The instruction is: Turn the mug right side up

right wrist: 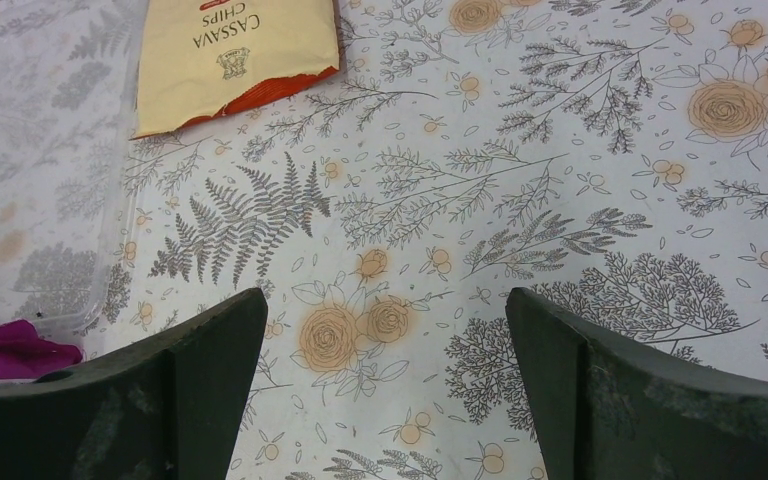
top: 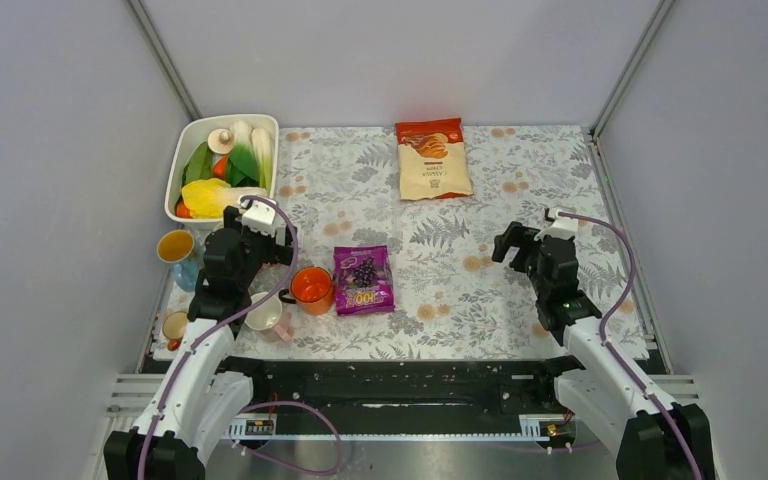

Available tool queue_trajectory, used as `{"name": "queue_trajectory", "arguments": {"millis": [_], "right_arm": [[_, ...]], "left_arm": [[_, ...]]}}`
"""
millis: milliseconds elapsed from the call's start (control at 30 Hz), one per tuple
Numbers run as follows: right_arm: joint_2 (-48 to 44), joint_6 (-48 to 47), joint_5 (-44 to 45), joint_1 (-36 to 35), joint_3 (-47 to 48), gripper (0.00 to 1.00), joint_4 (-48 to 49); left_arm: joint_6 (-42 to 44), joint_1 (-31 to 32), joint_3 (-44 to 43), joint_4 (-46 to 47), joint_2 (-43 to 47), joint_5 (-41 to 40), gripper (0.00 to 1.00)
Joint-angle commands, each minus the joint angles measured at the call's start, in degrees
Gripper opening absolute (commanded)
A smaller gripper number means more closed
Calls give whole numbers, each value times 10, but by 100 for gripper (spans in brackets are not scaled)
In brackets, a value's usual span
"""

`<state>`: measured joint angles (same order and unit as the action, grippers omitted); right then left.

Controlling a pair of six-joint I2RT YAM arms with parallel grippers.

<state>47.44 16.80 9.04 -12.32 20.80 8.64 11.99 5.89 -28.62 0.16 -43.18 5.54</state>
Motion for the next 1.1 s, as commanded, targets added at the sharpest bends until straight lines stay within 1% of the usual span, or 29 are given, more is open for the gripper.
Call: {"name": "queue_trajectory", "arguments": {"millis": [0,200,767,833,933,1067], "right_arm": [[9,9,1,1,28,99,4],[0,-3,-22,2,24,99,6],[-2,-5,-29,2,21,99,9],[-4,-2,-20,2,19,99,12],[-8,28,17,2,18,100,21],[-17,39,25,2,16,99,27]], "left_arm": [[-6,0,-7,38,7,-10,99],[-6,0,-7,38,7,-10,99],[-6,0,-7,38,7,-10,99],[-6,0,-7,38,7,-10,99],[-6,0,-7,38,7,-10,99],[-6,0,-7,38,7,-10,99]]}}
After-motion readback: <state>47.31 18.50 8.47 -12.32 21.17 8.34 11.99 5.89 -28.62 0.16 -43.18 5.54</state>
